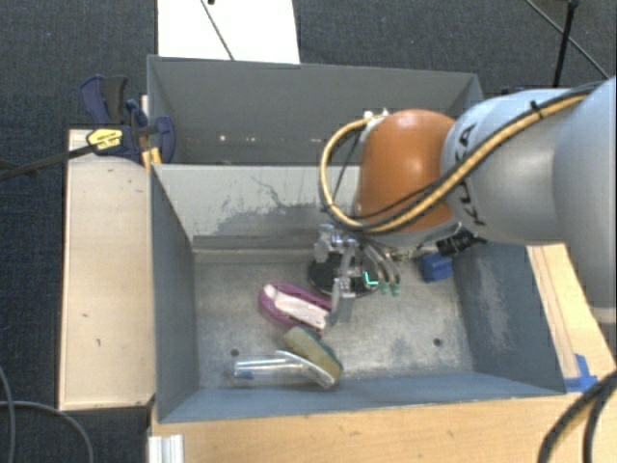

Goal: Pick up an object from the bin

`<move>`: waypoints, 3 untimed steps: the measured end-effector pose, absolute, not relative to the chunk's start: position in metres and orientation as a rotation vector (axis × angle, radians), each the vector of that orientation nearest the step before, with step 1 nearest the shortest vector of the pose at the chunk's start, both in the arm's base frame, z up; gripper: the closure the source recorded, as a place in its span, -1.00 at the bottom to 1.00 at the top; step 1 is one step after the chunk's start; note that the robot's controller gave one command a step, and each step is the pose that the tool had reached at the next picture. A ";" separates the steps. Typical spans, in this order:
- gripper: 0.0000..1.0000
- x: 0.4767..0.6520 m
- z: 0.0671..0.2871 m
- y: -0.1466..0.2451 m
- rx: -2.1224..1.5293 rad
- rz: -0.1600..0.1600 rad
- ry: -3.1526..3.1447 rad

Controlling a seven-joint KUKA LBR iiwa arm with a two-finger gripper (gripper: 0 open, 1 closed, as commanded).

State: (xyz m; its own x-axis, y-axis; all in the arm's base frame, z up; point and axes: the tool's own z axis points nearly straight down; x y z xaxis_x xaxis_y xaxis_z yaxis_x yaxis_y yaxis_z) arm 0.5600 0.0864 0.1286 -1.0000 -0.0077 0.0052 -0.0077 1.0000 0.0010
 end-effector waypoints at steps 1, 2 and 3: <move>-1.00 0.589 0.073 0.062 0.125 -0.006 -3.144; 1.00 0.589 0.078 0.064 0.125 -0.005 -3.142; 1.00 0.580 0.156 0.067 1.015 0.000 -2.977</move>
Offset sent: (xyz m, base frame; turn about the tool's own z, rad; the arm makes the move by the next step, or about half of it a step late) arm 0.0258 -0.0245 -0.0586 -0.0744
